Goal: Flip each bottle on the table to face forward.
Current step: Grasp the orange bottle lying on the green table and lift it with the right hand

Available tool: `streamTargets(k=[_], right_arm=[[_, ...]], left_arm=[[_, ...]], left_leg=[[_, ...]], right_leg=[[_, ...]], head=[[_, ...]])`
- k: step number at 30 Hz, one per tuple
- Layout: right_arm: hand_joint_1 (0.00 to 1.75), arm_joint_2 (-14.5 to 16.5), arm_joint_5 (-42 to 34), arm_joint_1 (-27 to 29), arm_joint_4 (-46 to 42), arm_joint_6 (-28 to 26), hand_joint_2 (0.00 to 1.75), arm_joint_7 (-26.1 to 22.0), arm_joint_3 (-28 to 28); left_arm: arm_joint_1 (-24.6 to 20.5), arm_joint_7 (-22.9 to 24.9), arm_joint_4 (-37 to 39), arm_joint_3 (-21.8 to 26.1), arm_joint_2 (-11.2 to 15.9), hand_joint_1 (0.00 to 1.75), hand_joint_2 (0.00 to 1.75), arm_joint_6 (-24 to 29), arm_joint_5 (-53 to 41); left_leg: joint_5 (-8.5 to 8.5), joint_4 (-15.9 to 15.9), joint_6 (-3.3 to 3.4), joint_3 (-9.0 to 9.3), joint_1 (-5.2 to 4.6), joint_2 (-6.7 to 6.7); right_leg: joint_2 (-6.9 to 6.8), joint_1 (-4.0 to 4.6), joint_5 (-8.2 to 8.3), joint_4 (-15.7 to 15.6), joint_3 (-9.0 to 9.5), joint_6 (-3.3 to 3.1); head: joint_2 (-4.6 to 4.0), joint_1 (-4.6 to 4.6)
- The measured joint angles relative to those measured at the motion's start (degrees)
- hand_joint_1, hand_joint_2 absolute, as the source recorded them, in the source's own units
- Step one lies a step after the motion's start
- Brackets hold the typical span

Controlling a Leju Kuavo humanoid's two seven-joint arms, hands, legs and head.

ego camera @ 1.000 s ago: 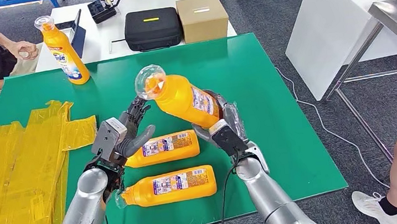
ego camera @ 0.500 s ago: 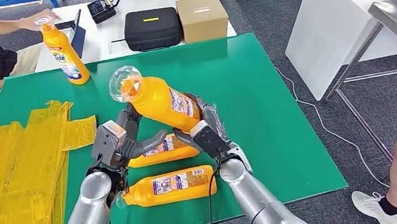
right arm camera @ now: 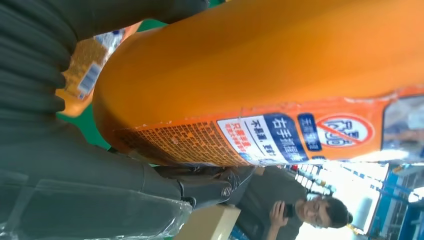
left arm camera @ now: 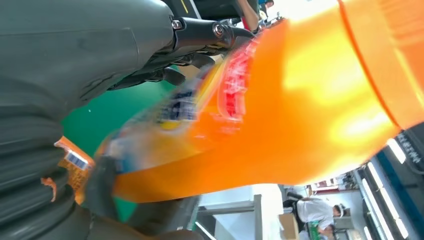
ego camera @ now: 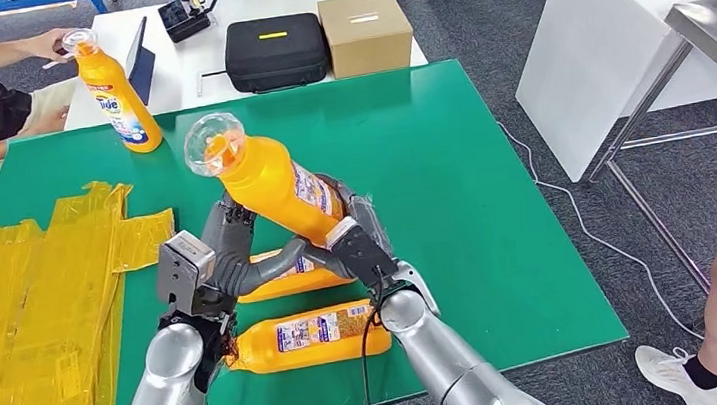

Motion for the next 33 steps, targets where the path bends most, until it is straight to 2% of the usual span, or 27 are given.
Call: streamTargets(k=[13, 23, 29, 31, 33], right_arm=[[1.75, 1.6, 4.1, -0.7, 2.4, 1.1, 1.75, 0.7, 6.1], [1.75, 1.1, 8.1, -0.2, 1.8, 0.3, 1.75, 4.0, 11.3], [1.75, 0.9, 8.2, 0.0, 1.6, 0.3, 1.75, 4.6, 12.7], [1.75, 0.8, 8.2, 0.0, 1.6, 0.3, 1.75, 4.7, 13.0], [1.75, 0.8, 8.2, 0.0, 1.6, 0.4, 1.75, 4.7, 13.3]], left_arm=[[0.1, 0.3, -0.3, -0.6, -0.1, 0.0, 1.75, 2.3, 1.8], [1.8, -0.2, -1.0, 1.2, 0.8, 0.0, 1.75, 2.7, 2.3], [2.5, -0.3, -1.4, 1.7, 0.9, 0.0, 1.75, 3.0, 2.4], [2.8, -0.8, -1.6, 1.9, 0.9, 0.73, 1.75, 3.2, 2.6], [3.2, -2.0, -1.8, 2.1, 0.9, 1.54, 1.75, 3.7, 3.5]], left_leg=[[0.0, 0.0, 0.0, -0.01, 0.03, -0.01], [0.0, 0.0, -0.01, -0.01, 0.02, 0.01], [0.0, 0.0, -0.01, 0.0, 0.02, 0.02], [0.0, 0.0, -0.01, -0.01, 0.02, 0.03], [0.0, 0.0, -0.01, 0.0, 0.02, 0.04]], right_leg=[[0.0, 0.01, 0.0, 0.0, -0.01, 0.0], [0.01, 0.02, 0.0, 0.0, -0.03, 0.0], [0.01, 0.01, 0.0, 0.0, -0.03, -0.01], [0.01, 0.01, 0.0, 0.0, -0.03, -0.01], [0.01, 0.01, 0.0, 0.0, -0.03, -0.01]], head=[[-0.01, 0.0], [-0.01, -0.01], [0.01, -0.01], [0.0, -0.01], [-0.01, -0.01]])
